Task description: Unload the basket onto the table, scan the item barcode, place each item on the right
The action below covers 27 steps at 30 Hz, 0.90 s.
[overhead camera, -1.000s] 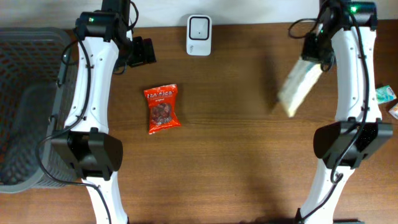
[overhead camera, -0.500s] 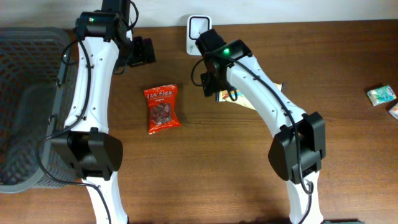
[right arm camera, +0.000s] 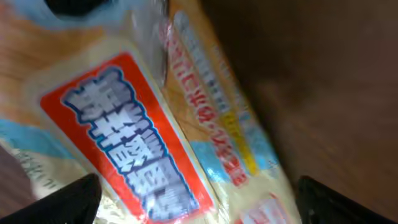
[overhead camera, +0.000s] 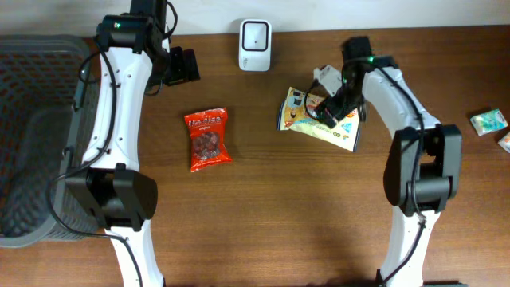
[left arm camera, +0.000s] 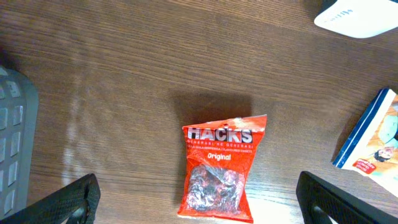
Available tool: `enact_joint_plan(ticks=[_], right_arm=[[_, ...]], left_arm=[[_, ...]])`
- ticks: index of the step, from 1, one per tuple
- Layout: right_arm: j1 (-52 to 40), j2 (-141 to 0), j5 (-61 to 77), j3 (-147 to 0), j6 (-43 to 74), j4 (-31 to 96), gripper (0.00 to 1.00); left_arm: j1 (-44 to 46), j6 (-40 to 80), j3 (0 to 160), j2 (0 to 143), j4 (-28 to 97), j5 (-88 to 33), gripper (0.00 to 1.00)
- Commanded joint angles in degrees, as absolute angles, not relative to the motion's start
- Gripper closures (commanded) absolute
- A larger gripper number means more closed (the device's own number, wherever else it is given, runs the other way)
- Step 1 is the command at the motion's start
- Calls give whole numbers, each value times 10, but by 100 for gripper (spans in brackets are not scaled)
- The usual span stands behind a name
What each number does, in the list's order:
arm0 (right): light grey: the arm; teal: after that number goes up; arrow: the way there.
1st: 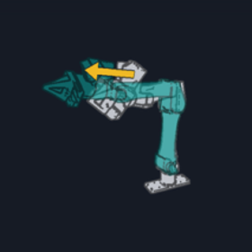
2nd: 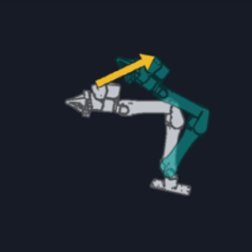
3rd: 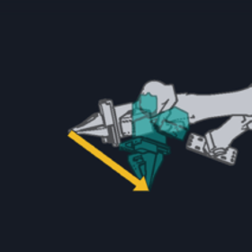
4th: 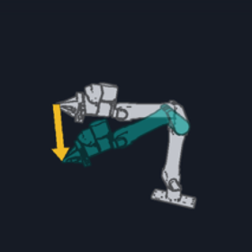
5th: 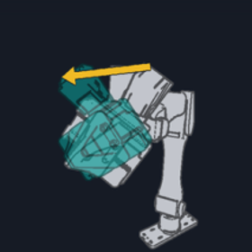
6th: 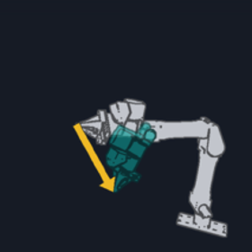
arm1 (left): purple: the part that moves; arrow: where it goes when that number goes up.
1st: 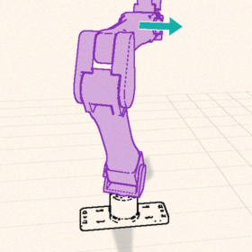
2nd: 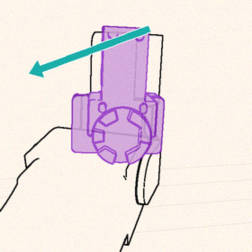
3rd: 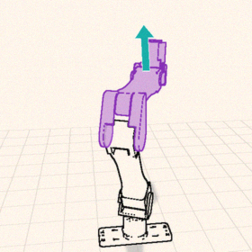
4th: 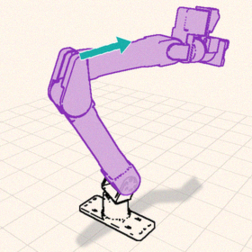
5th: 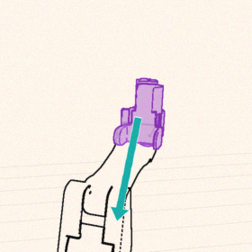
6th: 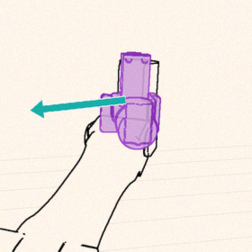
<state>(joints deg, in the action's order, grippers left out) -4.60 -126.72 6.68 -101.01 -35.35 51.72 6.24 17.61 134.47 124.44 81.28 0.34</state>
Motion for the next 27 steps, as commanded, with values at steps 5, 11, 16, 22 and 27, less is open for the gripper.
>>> enact_joint_plan(ticks=[5, 11, 16, 22, 27], right_arm=[[-52, -1271, 72, -939, -203, 477, 80], [-85, -1270, 345, -1076, 113, 397, 96], [-118, -1270, 230, -1092, 308, 143, 96], [-227, -1328, -112, -1092, 354, -83, 96], [-220, -1328, -160, -1092, 233, -83, 96]], left_arm=[[62, 173, 1346, 1248, 813, -1, 1], [62, 173, 1346, 1248, 813, -1, 1], [62, 173, 1346, 1248, 813, -1, 1], [62, 173, 1346, 1248, 813, -1, 1], [62, 173, 1346, 1248, 813, -1, 1]])
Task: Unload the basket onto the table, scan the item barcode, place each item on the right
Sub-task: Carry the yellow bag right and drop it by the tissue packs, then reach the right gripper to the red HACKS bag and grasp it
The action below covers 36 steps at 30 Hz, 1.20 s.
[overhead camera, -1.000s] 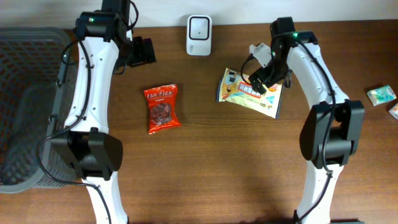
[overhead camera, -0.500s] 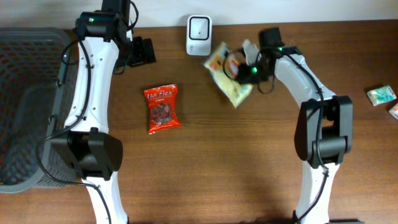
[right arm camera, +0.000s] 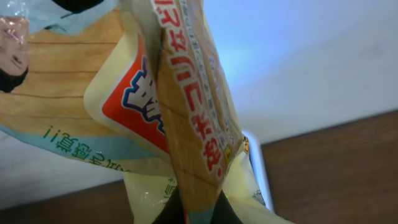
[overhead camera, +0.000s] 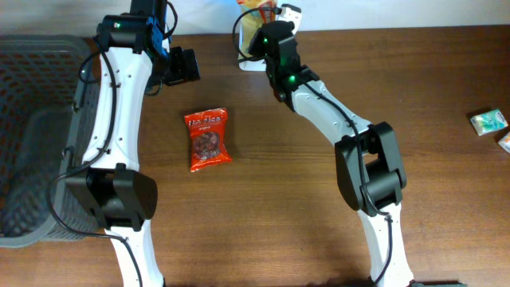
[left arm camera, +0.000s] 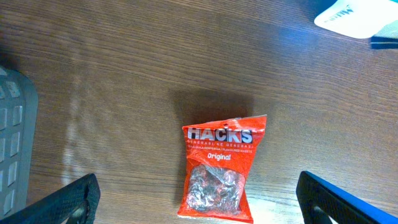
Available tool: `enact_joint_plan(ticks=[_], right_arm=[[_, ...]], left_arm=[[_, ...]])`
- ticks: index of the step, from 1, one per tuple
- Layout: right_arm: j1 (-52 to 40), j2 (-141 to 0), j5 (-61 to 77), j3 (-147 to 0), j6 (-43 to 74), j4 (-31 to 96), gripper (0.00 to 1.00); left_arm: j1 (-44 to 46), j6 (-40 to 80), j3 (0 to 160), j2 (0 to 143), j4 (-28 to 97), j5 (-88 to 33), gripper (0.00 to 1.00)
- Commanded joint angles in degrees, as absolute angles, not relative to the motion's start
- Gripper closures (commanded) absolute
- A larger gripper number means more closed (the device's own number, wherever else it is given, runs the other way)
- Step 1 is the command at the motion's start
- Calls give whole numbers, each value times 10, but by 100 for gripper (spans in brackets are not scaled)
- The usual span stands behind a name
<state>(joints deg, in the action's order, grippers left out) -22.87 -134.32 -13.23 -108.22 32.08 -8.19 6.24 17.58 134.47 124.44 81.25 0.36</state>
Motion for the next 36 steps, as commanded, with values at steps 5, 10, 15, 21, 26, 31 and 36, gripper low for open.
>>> enact_joint_plan(ticks=[5, 10, 15, 21, 26, 31, 36], right_arm=[[-110, -1170, -319, -1092, 135, 107, 96], [148, -1152, -300, -1092, 135, 434, 96], [337, -1176, -94, -1073, 135, 493, 95], [358, -1183, 26, -1042, 137, 481, 1], [220, -1183, 224, -1041, 96, 480, 1], [-8, -1185, 230, -1036, 92, 521, 1], [-189, -1185, 312, -935, 99, 454, 1]], left_arm=[[62, 173, 1346, 1248, 813, -1, 1], [62, 173, 1346, 1248, 813, -1, 1], [62, 173, 1346, 1248, 813, -1, 1], [62, 173, 1346, 1248, 813, -1, 1], [62, 173, 1346, 1248, 813, -1, 1], [62, 173, 1346, 1248, 813, -1, 1], [62, 173, 1346, 1248, 813, -1, 1]])
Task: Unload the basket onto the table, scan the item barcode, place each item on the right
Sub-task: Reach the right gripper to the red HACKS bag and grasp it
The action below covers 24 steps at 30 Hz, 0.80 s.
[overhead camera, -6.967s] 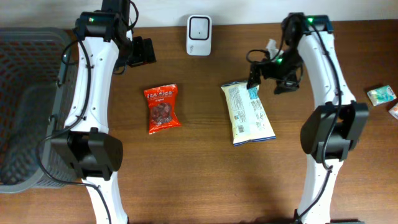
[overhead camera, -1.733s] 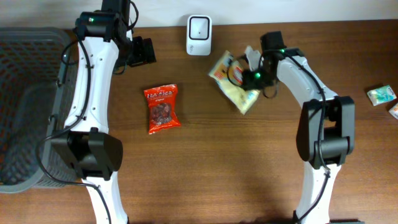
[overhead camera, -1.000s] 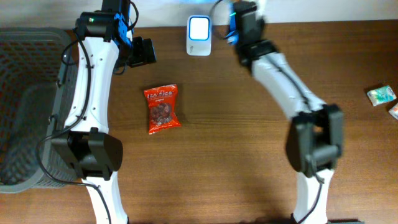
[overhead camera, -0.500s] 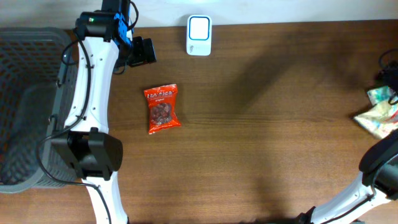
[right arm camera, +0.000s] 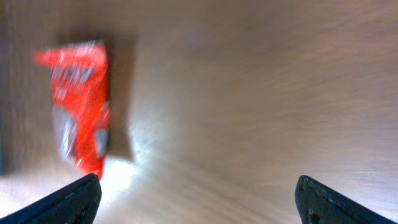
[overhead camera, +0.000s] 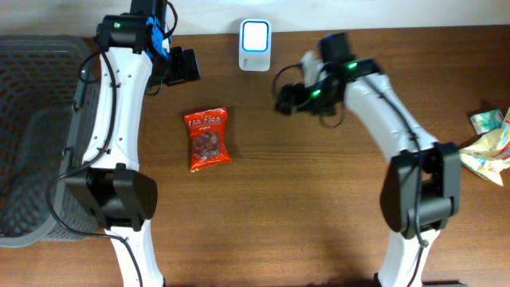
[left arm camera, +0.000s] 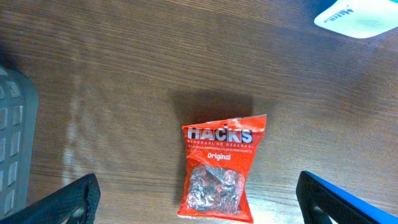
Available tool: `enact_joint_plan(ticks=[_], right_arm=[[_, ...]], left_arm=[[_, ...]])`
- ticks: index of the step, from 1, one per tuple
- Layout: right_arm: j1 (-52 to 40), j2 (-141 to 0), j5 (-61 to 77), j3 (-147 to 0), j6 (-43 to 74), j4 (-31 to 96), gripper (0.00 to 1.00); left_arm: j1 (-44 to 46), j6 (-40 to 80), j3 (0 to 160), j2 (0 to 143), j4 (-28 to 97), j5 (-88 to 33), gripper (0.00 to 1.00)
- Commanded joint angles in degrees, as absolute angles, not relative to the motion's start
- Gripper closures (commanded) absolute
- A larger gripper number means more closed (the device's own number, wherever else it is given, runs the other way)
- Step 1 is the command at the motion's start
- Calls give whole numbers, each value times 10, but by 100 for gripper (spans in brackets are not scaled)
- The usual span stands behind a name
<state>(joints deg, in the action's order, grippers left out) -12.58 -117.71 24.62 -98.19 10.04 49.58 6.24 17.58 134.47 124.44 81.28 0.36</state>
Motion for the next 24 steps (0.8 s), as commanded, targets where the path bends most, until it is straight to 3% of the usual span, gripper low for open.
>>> enact_joint_plan(ticks=[1, 6, 9, 11, 12, 18, 19, 20, 22, 24], right_arm=[[-203, -1185, 342, -923, 100, 429, 1], [-280, -1185, 364, -845, 277, 264, 4], [-312, -1185, 308, -814, 347, 240, 4], [-326, -1186, 309, -790, 383, 209, 15], [-334, -1188, 310, -786, 385, 205, 20], [-357, -1250, 372, -786, 397, 140, 20], [-356, -1251, 357, -786, 397, 139, 28], [-356, -1251, 341, -787, 397, 139, 56], [-348, -1251, 325, -787, 353, 159, 96], [-326, -1243, 325, -787, 320, 184, 96]], left_arm=[[62, 173, 1346, 1248, 813, -1, 1], [62, 173, 1346, 1248, 813, -1, 1], [62, 173, 1346, 1248, 813, -1, 1], [62, 173, 1346, 1248, 813, -1, 1], [62, 173, 1346, 1248, 813, -1, 1], [62, 173, 1346, 1248, 813, -1, 1], [62, 173, 1346, 1248, 813, -1, 1], [62, 173, 1346, 1248, 813, -1, 1], [62, 173, 1346, 1248, 813, -1, 1], [62, 173, 1346, 1248, 813, -1, 1]])
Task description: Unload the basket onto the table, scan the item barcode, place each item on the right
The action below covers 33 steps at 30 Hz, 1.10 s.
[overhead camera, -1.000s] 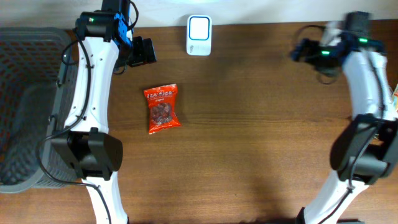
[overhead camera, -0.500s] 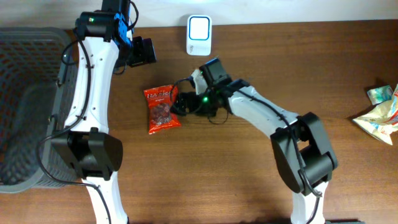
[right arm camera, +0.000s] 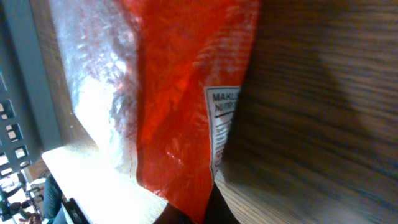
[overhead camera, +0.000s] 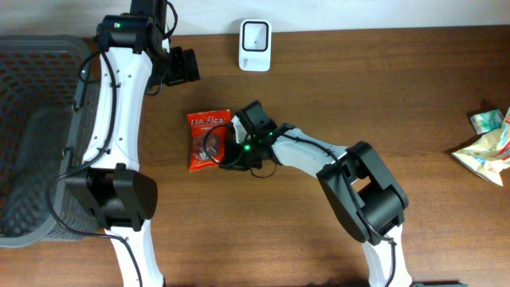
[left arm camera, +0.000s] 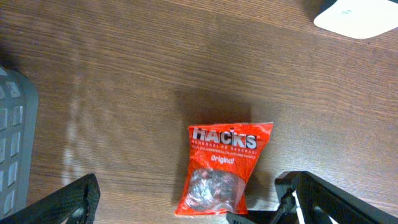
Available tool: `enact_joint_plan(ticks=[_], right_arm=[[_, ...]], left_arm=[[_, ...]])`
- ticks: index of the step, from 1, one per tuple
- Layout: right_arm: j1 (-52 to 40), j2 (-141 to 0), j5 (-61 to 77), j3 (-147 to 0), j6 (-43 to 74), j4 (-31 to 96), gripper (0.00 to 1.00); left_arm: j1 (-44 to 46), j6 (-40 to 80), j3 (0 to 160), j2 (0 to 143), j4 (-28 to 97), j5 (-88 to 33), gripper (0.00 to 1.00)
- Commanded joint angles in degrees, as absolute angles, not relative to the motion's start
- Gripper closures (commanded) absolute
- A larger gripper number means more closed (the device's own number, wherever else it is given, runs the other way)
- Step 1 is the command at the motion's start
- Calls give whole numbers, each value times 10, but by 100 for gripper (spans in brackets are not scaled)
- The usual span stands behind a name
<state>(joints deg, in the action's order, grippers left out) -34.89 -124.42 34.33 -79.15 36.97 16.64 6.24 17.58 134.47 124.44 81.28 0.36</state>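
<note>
A red Hacks candy bag lies flat on the wooden table, also clear in the left wrist view. My right gripper is low at the bag's right side and shut on its edge; up close the red foil runs down between the closed jaws. The white barcode scanner stands at the table's far edge, its corner showing in the left wrist view. My left gripper hangs open and empty above the table, left of the scanner.
A dark mesh basket fills the left side, its rim in the left wrist view. A crumpled yellow snack bag and a small green packet lie at the right edge.
My right gripper was open and empty over the table right of the scanner. Now it is down at the red bag, shut on its right edge. The bag has shifted slightly.
First my right gripper held a yellow snack bag on the table right of the scanner. Then it held that bag up at the scanner. Later the yellow bag lay at the right edge and the gripper was empty. Now it grips the red bag. The left arm stayed put.
</note>
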Motion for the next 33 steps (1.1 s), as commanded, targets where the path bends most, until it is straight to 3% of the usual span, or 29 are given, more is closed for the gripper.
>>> enact_joint_plan(ticks=[1, 4, 7, 10, 13, 15, 22, 29, 30, 32, 33], right_arm=[[-307, -1228, 324, -787, 280, 205, 96], [-249, -1152, 231, -788, 246, 320, 96], [-233, -1046, 37, -788, 227, 430, 96], [-233, -977, -85, -788, 227, 469, 96], [-233, -964, -308, -788, 227, 510, 96], [-233, -964, -359, -788, 227, 520, 96], [-250, -1045, -292, -787, 148, 458, 96], [-385, -1108, -259, -787, 142, 332, 95], [-392, -1108, -233, -787, 142, 328, 85], [-395, -1108, -104, -787, 157, 312, 84], [-395, -1108, -72, -787, 170, 305, 74]], left_arm=[[62, 173, 1346, 1248, 813, -1, 1], [62, 173, 1346, 1248, 813, -1, 1], [62, 173, 1346, 1248, 813, -1, 1], [62, 173, 1346, 1248, 813, -1, 1], [62, 173, 1346, 1248, 813, -1, 1], [62, 173, 1346, 1248, 813, -1, 1], [62, 173, 1346, 1248, 813, -1, 1], [62, 173, 1346, 1248, 813, -1, 1], [62, 173, 1346, 1248, 813, -1, 1], [62, 173, 1346, 1248, 813, -1, 1], [62, 173, 1346, 1248, 813, -1, 1]])
